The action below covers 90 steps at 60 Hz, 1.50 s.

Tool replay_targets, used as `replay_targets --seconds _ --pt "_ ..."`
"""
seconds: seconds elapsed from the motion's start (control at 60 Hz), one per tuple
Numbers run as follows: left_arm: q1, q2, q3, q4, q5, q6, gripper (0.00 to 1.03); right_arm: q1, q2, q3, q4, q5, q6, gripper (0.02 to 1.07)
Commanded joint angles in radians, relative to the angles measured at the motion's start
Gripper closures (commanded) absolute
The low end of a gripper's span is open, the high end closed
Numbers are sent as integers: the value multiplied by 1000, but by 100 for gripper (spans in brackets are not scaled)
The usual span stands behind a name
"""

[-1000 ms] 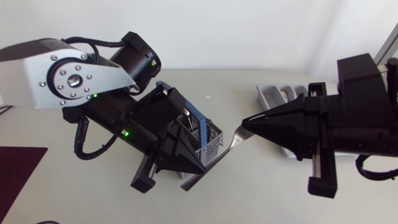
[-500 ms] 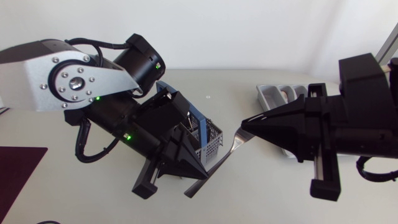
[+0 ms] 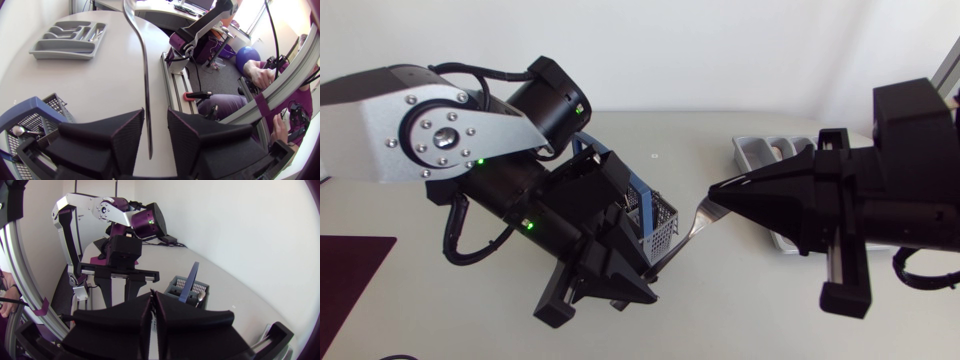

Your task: Sort the cutlery from the basket into the organizer compartments.

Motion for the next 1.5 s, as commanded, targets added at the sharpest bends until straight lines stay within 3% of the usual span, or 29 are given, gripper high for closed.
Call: replay_targets --seconds 0.0,0.183,0.533,0.683,0.867,0.95,1.217,1.483 --pt "-4 12 -5 -13 15 -5 75 5 -9 -10 19 -4 31 102" --pt "-5 25 1 -12 15 -16 100 6 -9 -11 22 1 31 102" --pt "3 22 5 2 11 -54 100 5 -12 -36 56 30 32 100" --pt "7 9 4 4 1 -63 100 1 -23 -59 76 53 38 80" --pt "10 -5 2 15 -14 -77 100 1 -38 -71 87 79 38 47" --pt "19 -15 2 15 -17 -80 100 1 -43 -73 87 83 38 38" --pt "36 -65 -16 59 -54 -115 100 -9 -58 -100 108 146 29 26" --pt "27 -102 -56 174 -146 -200 100 -69 -60 -120 139 223 46 23"
